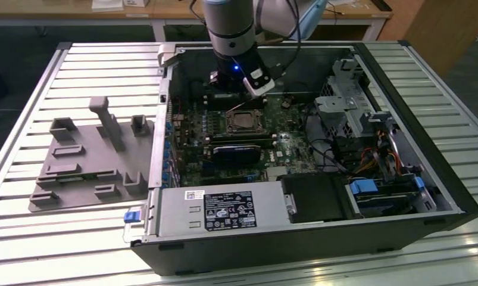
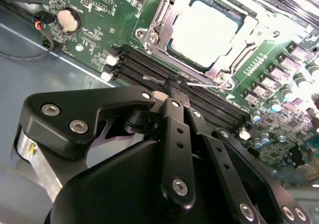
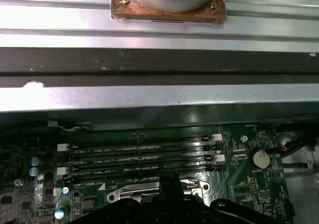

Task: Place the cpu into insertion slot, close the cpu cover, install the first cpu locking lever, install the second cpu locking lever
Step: 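Install the first cpu locking lever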

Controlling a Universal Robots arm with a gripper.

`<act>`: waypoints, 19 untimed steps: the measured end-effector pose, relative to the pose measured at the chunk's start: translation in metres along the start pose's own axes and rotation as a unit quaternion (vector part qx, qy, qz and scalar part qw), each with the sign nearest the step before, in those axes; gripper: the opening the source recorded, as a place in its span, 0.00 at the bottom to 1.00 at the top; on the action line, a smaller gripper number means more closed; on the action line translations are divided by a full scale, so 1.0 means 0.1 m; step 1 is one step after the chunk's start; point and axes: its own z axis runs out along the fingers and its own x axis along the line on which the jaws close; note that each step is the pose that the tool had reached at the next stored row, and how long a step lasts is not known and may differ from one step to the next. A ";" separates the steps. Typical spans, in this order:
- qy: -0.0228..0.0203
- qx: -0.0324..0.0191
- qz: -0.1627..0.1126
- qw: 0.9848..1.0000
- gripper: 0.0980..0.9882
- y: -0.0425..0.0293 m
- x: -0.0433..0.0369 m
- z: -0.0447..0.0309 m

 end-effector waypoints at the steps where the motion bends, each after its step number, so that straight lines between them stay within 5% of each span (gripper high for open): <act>1: 0.000 0.000 0.000 1.000 0.00 -0.004 0.003 0.015; 10: -0.001 0.003 0.004 1.000 0.00 0.026 0.016 0.077; 19: -0.010 0.017 0.035 0.999 0.00 0.035 0.024 0.123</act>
